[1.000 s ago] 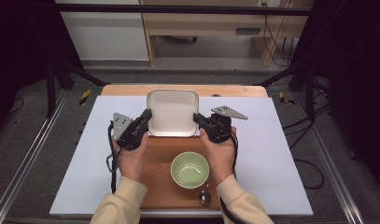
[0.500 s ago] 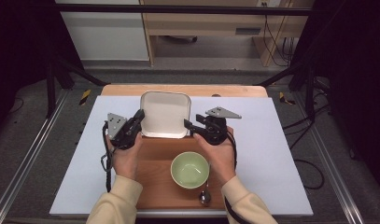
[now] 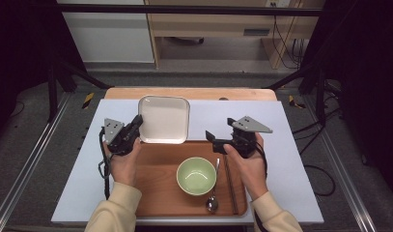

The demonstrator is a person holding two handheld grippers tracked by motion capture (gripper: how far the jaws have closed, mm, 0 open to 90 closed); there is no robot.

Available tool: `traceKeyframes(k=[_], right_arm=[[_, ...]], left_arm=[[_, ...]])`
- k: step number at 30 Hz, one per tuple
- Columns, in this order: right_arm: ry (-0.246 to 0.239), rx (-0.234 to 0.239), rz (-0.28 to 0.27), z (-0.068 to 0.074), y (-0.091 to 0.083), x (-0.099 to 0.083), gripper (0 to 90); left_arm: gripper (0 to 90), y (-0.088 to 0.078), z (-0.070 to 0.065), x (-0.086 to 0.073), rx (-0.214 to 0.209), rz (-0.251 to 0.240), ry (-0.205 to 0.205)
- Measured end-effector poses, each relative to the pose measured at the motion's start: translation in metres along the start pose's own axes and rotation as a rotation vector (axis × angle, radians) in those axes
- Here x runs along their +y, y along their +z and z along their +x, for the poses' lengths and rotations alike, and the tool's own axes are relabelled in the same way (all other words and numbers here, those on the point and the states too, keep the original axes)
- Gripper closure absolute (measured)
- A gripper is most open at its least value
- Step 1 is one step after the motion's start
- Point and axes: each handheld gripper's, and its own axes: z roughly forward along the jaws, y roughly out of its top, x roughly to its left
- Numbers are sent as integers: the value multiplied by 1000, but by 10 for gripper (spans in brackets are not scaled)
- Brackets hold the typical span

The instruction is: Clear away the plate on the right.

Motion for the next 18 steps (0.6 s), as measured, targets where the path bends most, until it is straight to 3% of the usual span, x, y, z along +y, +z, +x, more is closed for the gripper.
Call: traceKeyframes(k=[5, 8, 14, 18], right_arm=[[-52, -103, -38, -16, -27, -15, 79], [-26, -166, -63, -29, -40, -29, 79], [-12, -254, -68, -50, -55, -47, 88], [-45, -306, -37, -60, -63, -66, 90]], left_arm=[[892, -4, 6, -1, 5, 9, -2], [892, -6, 10, -2, 11, 16, 6], [892, -14, 20, -3, 12, 15, -21], [892, -24, 26, -1, 11, 11, -19]])
